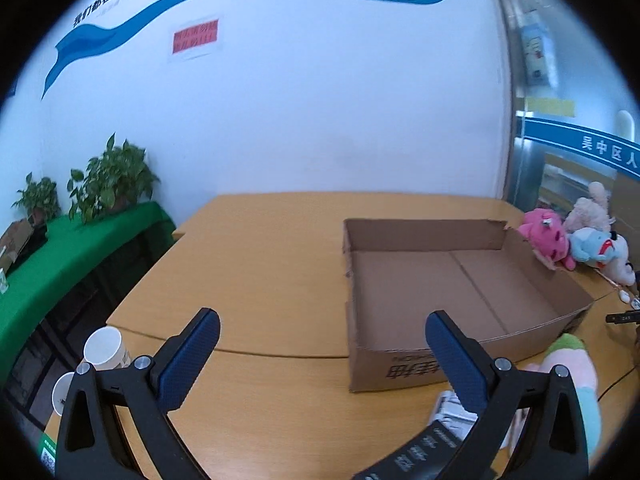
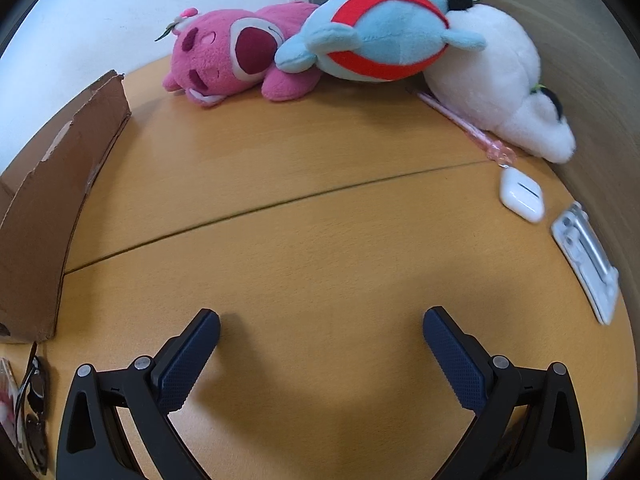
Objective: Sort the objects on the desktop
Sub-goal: 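Close the right gripper on the pink-and-teal plush toy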
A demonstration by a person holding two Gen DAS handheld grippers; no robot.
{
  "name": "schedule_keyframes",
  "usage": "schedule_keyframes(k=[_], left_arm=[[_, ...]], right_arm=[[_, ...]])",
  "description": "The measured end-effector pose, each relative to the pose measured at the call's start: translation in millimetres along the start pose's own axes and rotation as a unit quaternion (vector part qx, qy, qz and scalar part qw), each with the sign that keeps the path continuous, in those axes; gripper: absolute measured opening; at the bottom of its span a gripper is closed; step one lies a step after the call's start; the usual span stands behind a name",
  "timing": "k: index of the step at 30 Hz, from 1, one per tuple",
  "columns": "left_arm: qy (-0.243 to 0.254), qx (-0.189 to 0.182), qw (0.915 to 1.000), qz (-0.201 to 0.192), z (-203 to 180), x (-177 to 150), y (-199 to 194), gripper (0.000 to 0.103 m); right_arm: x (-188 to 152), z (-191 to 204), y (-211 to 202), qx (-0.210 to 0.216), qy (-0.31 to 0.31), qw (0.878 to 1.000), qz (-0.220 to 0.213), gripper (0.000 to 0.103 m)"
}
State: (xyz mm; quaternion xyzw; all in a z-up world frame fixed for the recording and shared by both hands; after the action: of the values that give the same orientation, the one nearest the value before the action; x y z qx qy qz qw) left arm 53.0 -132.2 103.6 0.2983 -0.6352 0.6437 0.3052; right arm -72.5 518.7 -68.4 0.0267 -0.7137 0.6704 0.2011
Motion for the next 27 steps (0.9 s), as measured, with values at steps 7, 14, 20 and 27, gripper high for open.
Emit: schedule_keyframes(k=[7, 14, 20, 27], left_arm=[[0.002, -0.156, 0.9877, 0.008, -69.1, -6.9, -30.4, 0.103], [0.063, -0.194, 0.9788, 0.015, -130.6, -23.4, -44.9, 0.103], [0.072, -0.258, 0.9621, 0.052, -140.3, -47.7, -51.3, 0.103], [0.091, -0.272, 0.9529, 0.098, -150.8, -71.0, -39.5, 0.103]], right_arm=[[-70.8, 72.5, -147.9, 0.013, -0.157, 0.965, -0.209, 0.103], [-130.5, 124.8, -229.2, 0.184, -0.186, 0.932, -0.252, 0.103], [-164.4, 186.9, -226.6, 0.271, -0.213, 0.915, -0.21, 0.103], [-178.6, 230.3, -195.4, 0.304, -0.192, 0.92, -0.153, 0.103]])
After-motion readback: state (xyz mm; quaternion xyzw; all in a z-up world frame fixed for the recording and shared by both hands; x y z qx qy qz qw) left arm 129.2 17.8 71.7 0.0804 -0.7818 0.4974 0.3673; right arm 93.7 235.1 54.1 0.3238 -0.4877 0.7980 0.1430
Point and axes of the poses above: each gripper's, at about its wrist camera, not at the fingertips, and y roughly the way its jaws point, z to its left, x to its top, the point moved 4 cm from there along y, roughly the way its jaws point, and after that the axes turned 14 degrees about z, right-handed, at the moved point
